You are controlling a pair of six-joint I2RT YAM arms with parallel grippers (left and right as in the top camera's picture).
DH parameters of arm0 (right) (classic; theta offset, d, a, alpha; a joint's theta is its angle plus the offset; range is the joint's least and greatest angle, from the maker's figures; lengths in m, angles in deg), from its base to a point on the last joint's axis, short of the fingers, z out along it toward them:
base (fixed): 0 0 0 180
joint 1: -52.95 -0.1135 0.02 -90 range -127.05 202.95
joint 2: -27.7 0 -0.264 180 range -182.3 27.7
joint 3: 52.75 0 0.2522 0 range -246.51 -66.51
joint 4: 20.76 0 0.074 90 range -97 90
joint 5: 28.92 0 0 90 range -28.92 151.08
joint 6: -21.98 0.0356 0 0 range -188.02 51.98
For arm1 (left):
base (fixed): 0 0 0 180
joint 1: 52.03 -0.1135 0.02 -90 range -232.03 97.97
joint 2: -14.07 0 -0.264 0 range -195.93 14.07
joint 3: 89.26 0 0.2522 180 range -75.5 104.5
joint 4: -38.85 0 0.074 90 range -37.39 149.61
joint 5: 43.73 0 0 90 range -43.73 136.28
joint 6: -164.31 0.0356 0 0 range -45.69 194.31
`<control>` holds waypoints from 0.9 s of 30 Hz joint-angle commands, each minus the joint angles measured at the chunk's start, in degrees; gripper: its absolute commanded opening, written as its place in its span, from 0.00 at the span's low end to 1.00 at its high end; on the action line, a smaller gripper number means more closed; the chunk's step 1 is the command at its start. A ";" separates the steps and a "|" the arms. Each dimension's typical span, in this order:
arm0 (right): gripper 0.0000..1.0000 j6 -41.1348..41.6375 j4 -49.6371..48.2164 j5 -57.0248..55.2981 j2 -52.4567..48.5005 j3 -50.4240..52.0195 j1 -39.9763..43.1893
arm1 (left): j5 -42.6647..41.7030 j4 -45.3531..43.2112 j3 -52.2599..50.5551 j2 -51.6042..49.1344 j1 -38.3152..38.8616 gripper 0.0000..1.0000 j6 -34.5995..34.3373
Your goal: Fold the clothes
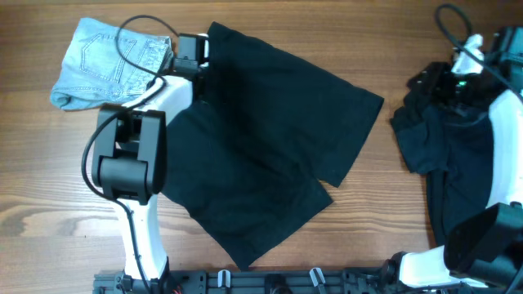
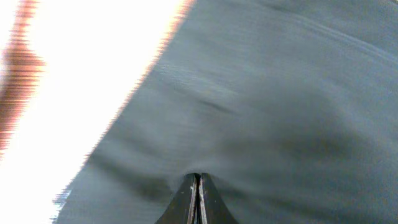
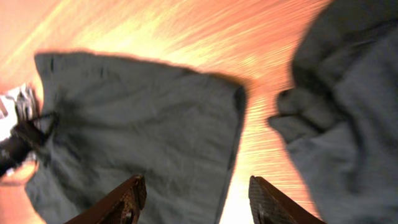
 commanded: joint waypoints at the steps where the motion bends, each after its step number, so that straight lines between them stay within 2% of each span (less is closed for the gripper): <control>1: 0.59 5.03 -1.92 -5.66 -3.17 3.76 -5.35 | 2.84 0.85 -0.52 -3.82 -9.29 0.04 -7.98; 3: 0.60 9.27 -5.18 -7.52 -5.95 6.10 -7.67 | -6.01 0.85 0.37 -3.82 -12.04 0.04 -7.98; 4: 0.60 10.88 -6.34 -7.19 -7.78 6.86 -8.57 | -7.80 0.92 0.94 -3.76 -12.68 0.04 -7.98; 7: 0.60 7.15 -10.23 -1.86 -13.60 7.69 -11.41 | -13.42 1.07 2.84 -2.64 -12.52 0.04 -7.80; 10: 0.60 7.06 -11.50 -1.42 -18.45 7.69 -14.78 | -17.73 1.16 3.82 0.09 -11.15 0.05 -7.80; 14: 0.60 3.26 -11.13 0.09 -22.29 7.69 -20.00 | -17.88 3.23 3.82 6.86 -8.96 0.06 -7.15; 18: 0.60 8.35 -14.29 -5.14 -23.71 7.69 -22.47 | -17.66 10.80 3.82 15.82 -7.98 0.07 -6.03; 21: 0.61 8.55 -17.53 -5.14 -24.98 7.69 -22.45 | -17.66 16.04 3.82 21.79 -7.80 0.07 -5.33; 23: 0.57 8.44 -18.45 -4.20 -26.01 7.76 -22.45 | -17.14 19.78 3.82 26.45 -7.72 0.08 -2.69; 27: 0.52 6.25 -23.08 1.95 -28.63 9.33 -22.58 | -15.08 24.59 3.82 33.27 -7.69 0.08 -1.73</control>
